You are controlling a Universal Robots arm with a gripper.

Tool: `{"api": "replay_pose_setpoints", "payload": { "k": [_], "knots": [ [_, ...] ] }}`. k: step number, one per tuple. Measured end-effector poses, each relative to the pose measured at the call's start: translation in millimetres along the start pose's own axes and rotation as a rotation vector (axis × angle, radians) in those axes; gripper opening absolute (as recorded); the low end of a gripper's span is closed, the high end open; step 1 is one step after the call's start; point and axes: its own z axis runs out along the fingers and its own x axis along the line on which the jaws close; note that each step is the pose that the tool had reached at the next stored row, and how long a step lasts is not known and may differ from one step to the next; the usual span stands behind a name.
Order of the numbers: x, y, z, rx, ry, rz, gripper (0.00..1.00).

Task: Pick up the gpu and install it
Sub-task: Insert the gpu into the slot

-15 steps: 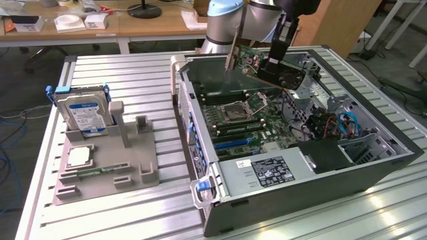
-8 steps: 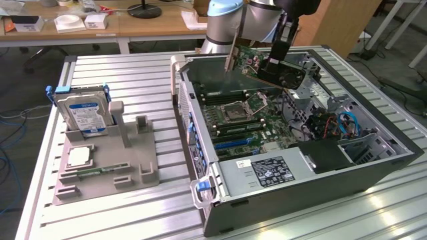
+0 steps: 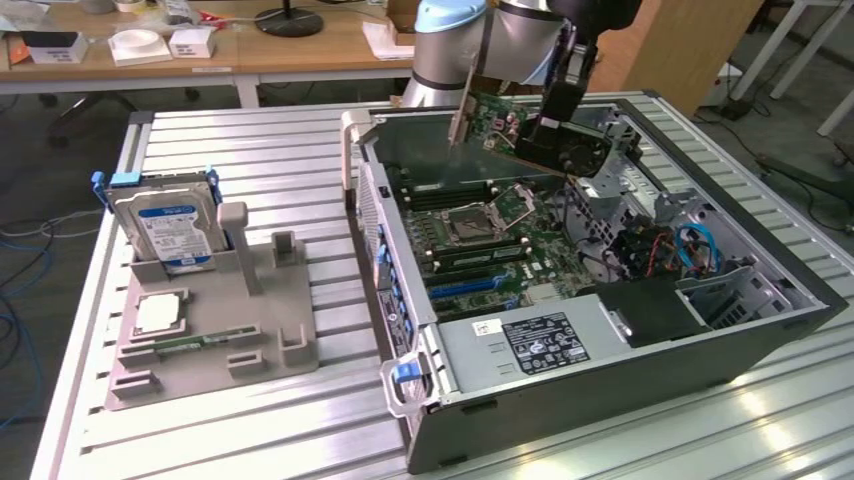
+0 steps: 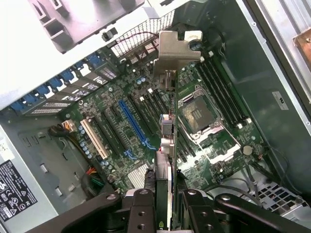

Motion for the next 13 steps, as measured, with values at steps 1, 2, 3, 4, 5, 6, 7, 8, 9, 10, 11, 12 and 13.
{"api": "replay_pose_setpoints", "payload": {
  "k": [1, 2, 3, 4, 5, 6, 7, 8, 9, 10, 11, 12, 13],
  "knots": [
    [0.0, 0.0, 0.0, 0.0, 0.0001, -0.006, 0.26],
    [0.0, 0.0, 0.0, 0.0, 0.0001, -0.012, 0.26],
    [0.1, -0.1, 0.1, 0.0, 0.0002, -0.017, 0.26],
    [0.1, -0.1, 0.1, 0.0, 0.0001, -0.024, 0.26],
    [0.1, -0.1, 0.1, -0.0001, 0.0003, -0.031, 0.26],
    [0.1, -0.1, 0.1, 0.0, 0.0004, -0.039, 0.26],
    [0.2, -0.1, 0.1, 0.0, 0.0006, -0.046, 0.26],
    [0.2, -0.1, 0.1, 0.0, 0.0007, -0.052, 0.26],
    [0.2, -0.2, 0.1, 0.0003, 0.0007, -0.058, 0.26],
    [0.2, -0.2, 0.2, 0.0018, 0.0, -0.063, 0.26],
    [0.2, -0.2, 0.6, 0.0069, -0.0029, -0.067, 0.26],
    [0.2, -0.2, 0.9, 0.0125, -0.0062, -0.071, 0.26],
    [0.6, -0.1, 1.2, 0.0183, -0.0097, -0.074, 0.26]
  ]
}}
